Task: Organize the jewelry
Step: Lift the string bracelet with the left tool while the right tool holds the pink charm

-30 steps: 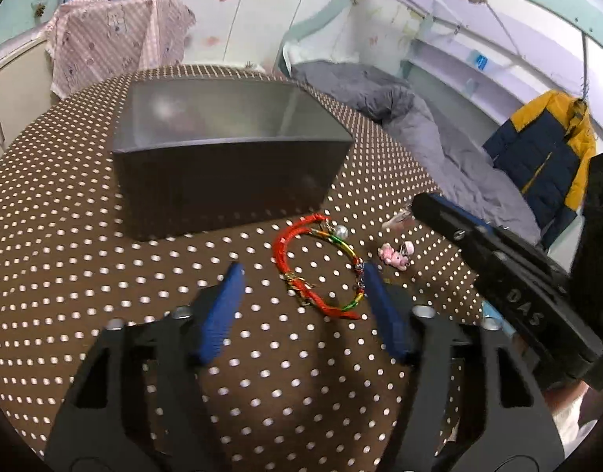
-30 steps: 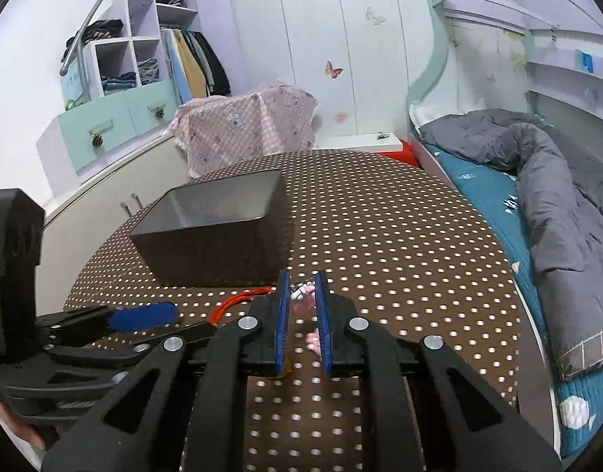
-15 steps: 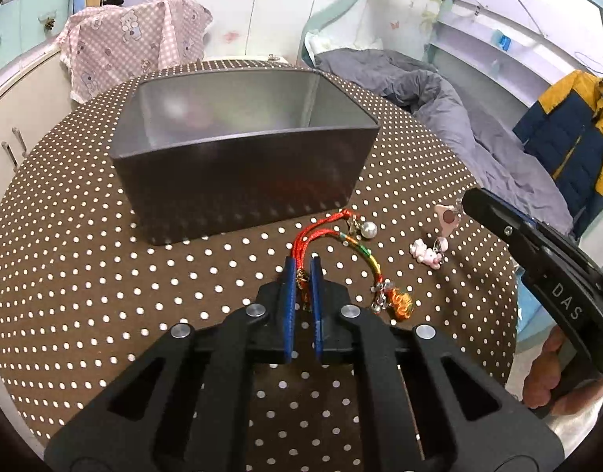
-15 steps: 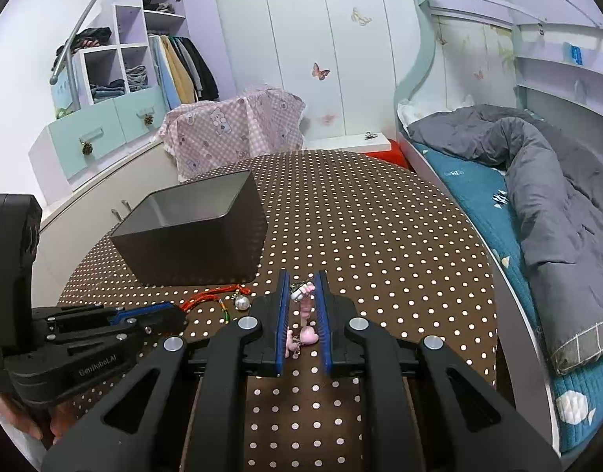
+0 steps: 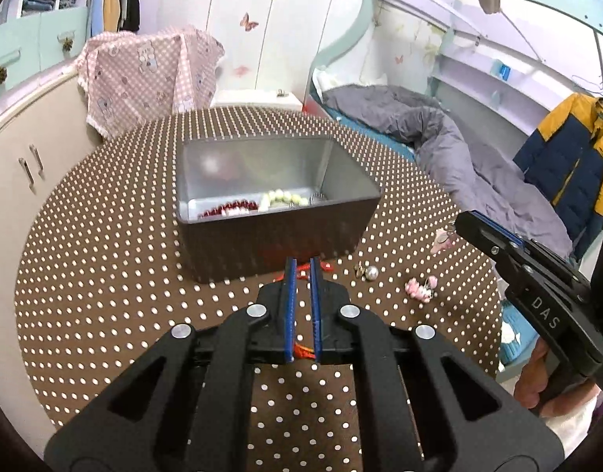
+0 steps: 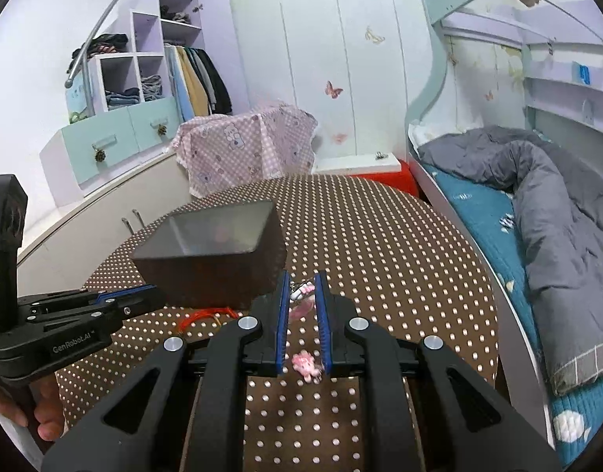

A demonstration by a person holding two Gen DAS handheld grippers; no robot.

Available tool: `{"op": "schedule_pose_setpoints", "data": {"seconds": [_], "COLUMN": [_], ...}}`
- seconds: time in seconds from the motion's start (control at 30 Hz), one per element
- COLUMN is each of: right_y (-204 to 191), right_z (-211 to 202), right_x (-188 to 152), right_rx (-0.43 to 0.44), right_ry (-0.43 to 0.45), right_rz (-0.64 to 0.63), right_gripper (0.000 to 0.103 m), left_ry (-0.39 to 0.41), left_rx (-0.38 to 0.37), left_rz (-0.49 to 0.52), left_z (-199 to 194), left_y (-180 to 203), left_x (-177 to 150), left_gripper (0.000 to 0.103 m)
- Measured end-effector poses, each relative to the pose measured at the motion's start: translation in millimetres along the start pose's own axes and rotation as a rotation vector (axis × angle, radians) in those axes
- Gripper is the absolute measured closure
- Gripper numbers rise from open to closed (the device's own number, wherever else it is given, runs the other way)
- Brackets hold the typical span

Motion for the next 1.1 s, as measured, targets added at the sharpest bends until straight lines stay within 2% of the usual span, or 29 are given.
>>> {"op": "schedule_pose_setpoints", "data": {"seconds": [0.17,0.23,0.33,0.5,0.6,0.7,0.87,1.1], "right_y": [-6,-9,-13,-16,-17,-16,-13,-13], "right_z": [-1,-2,0,7,7,6,8,4], "right_x": [12,14,13,5,2,1,-1,-1], "right_rx": [0.009,0.013,0.023,0.034,0.034,0.034,0.035,0.038], "right_ry": [0.030,0.036,0.029,-0.003,-0.011,-0.013,-0.023,-0.014], "right_rz": [-0.028,-0.036,-0.044,-0.039,-0.042,-0.034,-0.019,-0.022], "right_gripper": [0.092,0.092,0.092,0.092,0.092,0.092,0.092,0.092], "left_ry": [0.032,0.025,-0.038,-0.150,-0.185,-0.193,-0.194,-0.202], "left_rx": [0.003,-0.020,-0.005,-0.035,-0.020,-0.049,-0.030,-0.079], "left_rz": [0.009,0.024,0.032,0.001,-0.013,-0.015,0.029,0.078], "left_z": [-8,-7,2,20,27,25,23,20], "left_y": [-1,-2,-3,-7,-11,-8,0,17], "left_x": [5,1,-11,-27,-32,-33,-33,-32], "left_gripper": [0.096,0.095,0.095,0.095,0.095,0.095,0.095,0.095]}}
Point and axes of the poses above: each gripper's, at about its wrist camera, not at the fingertips, and z roughly the way its jaws point, y to its right, x to its top, the point moved 5 cm from there along z, roughly the way its jaws point, and after that the axes turned 7 degrees about x, right-handed, at the moved point
